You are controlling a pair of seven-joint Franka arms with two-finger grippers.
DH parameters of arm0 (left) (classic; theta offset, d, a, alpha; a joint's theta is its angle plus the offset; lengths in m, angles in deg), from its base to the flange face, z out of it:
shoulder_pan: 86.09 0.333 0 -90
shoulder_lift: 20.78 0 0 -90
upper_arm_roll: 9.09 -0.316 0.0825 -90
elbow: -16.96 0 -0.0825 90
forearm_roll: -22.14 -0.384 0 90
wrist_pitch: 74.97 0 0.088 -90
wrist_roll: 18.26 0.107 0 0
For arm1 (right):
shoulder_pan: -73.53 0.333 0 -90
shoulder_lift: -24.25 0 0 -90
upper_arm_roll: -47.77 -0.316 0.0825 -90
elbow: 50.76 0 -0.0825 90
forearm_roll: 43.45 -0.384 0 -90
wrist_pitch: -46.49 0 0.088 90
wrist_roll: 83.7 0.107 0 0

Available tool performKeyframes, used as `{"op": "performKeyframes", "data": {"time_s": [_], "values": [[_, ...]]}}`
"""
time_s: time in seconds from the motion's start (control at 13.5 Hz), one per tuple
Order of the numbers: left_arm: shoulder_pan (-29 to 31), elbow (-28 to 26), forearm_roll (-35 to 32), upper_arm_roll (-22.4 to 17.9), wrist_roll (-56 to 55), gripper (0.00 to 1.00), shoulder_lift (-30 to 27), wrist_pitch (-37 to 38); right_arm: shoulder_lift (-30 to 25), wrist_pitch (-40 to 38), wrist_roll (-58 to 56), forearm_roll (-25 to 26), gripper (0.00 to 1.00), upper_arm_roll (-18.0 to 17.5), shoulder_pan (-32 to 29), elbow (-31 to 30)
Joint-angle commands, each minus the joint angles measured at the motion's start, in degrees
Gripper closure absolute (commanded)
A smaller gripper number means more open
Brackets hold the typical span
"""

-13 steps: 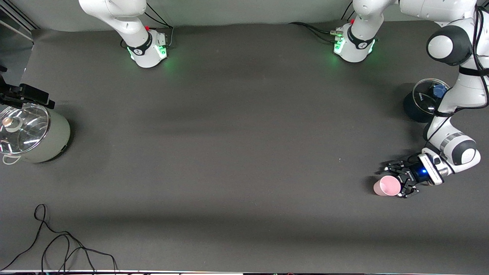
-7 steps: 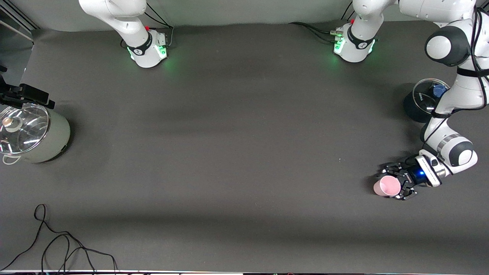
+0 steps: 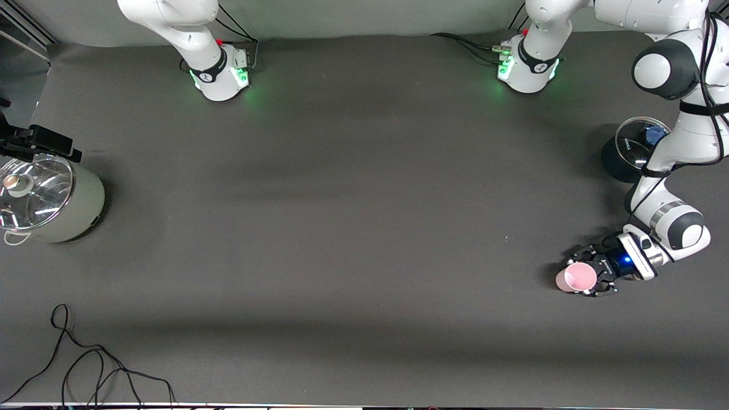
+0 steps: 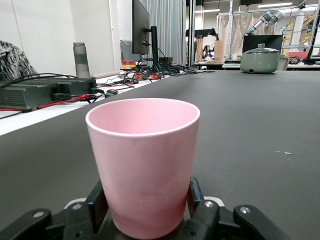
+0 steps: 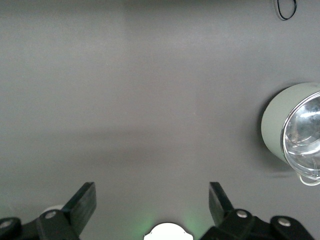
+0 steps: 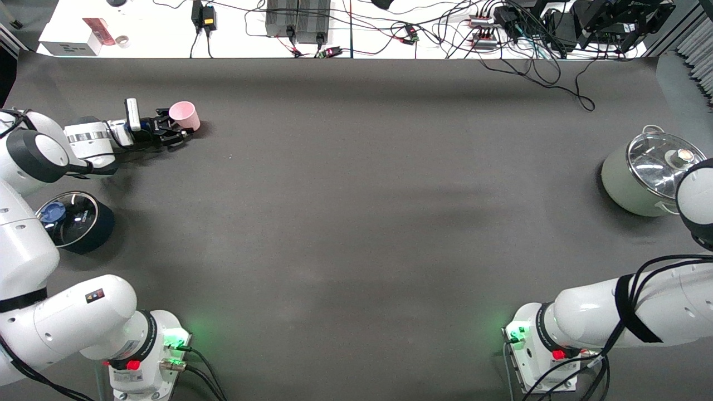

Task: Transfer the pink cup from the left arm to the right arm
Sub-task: 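Close the left gripper around the pink cup's side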

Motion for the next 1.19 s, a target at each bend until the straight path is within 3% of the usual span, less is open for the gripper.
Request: {"op": "performKeyframes", "data": {"time_s": [0.0, 0.37, 0.74, 1.11], "values": [[-0.56, 0.81, 0.77, 0.66, -4.28, 0.51, -1.84, -1.89, 0.23, -0.86, 0.84, -0.14, 0.00, -0.11, -0.31, 1.03], [-1.79, 0.55, 0.95, 2.50, -14.74, 0.57, -7.46, -4.53, 0.67, -0.95, 0.32, -0.67, 0.00, 0.24, -0.75, 1.21], [-1.26, -3.75, 1.03, 8.91, -27.04, 0.60, -16.07, -11.64, 0.75, -1.30, 0.05, -1.64, 0.00, 1.21, 0.04, 1.12], [-1.09, -13.84, 4.01, 17.70, -35.06, 0.60, -27.40, -26.48, 2.42, -1.30, 0.23, -1.46, 0.00, 1.03, 0.22, 1.03]]}}
